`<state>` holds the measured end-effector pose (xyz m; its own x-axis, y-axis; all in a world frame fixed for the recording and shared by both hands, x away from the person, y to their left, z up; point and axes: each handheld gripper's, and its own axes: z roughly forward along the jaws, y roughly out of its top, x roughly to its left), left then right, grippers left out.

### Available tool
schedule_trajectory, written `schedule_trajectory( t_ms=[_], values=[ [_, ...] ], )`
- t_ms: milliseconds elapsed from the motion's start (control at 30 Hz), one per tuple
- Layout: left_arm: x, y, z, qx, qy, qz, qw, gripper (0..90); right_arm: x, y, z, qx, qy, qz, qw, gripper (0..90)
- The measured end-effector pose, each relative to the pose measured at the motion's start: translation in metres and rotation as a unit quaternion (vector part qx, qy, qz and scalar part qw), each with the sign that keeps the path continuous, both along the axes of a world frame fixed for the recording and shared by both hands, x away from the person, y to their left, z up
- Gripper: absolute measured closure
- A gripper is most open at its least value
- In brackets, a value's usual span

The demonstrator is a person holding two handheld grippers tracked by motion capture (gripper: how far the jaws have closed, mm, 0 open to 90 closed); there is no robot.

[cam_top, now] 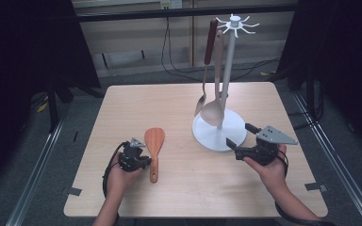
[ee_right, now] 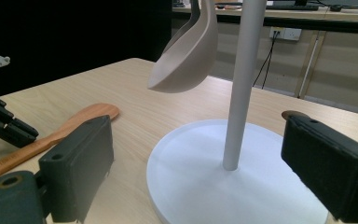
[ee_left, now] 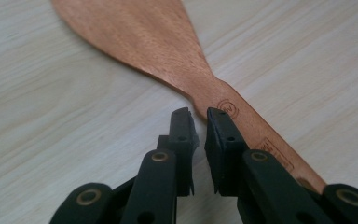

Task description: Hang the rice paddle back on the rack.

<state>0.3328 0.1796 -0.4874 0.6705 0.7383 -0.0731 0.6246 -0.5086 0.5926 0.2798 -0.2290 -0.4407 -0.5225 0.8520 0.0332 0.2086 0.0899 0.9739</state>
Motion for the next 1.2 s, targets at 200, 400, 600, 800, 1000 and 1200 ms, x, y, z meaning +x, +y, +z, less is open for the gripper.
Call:
schedule_trajectory(
  t_ms=[200,400,600,800,1000,1200],
  values=[
    [-0.003,-0.023,0.001,0.011,-0.001,-0.067,0.9977,82.0,0.000,-0.004,0.000,0.006,0.000,-0.005,1.0000,9.0],
    [-0.006,-0.042,0.000,0.005,-0.011,-0.102,0.9947,82.0,-0.002,-0.007,-0.001,0.002,0.001,-0.008,1.0000,8.9],
    [-0.005,-0.061,-0.001,0.000,-0.016,-0.127,0.9918,82.7,-0.005,-0.012,-0.002,0.003,0.003,-0.015,0.9999,8.9],
    [-0.006,-0.079,0.006,-0.008,-0.024,-0.163,0.9863,86.6,-0.010,-0.018,-0.001,0.004,0.003,-0.022,0.9997,8.9],
    [-0.002,-0.086,0.007,-0.006,-0.010,-0.193,0.9812,90.0,-0.013,-0.023,-0.002,0.000,0.007,-0.026,0.9996,8.9],
    [-0.003,-0.100,0.004,0.004,-0.007,-0.200,0.9798,90.0,-0.015,-0.026,-0.002,0.006,0.007,-0.034,0.9994,8.9]
  ],
)
